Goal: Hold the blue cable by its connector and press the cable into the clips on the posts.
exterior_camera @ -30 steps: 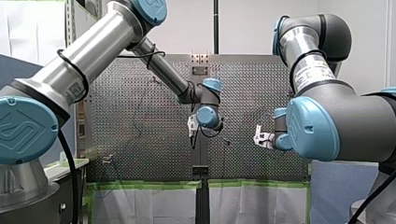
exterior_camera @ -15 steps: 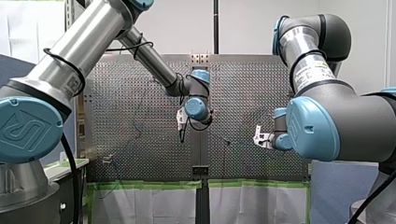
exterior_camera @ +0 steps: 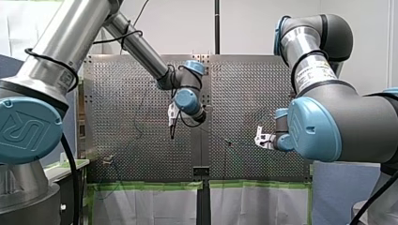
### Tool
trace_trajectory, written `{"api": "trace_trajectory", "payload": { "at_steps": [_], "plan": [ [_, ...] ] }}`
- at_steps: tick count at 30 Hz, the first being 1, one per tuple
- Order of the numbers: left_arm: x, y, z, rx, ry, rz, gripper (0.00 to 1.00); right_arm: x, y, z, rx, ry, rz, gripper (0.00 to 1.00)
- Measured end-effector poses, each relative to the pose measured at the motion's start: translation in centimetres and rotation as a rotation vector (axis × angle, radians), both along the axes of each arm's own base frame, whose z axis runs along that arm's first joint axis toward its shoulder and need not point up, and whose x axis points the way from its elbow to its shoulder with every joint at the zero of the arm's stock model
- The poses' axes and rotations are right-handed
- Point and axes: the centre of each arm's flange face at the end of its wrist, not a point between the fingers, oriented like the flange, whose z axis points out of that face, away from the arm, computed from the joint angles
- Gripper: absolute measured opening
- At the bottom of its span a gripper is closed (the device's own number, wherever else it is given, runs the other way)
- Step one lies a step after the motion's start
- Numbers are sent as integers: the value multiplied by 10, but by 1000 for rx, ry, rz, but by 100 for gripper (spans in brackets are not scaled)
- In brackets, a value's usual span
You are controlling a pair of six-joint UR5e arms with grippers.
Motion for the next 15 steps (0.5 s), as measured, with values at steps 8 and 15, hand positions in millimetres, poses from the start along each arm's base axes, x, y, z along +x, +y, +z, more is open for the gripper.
{"api": "trace_trajectory", "payload": {
  "at_steps": [8,15],
  "plan": [
    [-26,19,12,-15,10,1,100,-3,0,0,9,4,-6,0],
    [-41,34,21,-51,-5,10,100,-3,0,0,9,5,-6,0]
  ]
}}
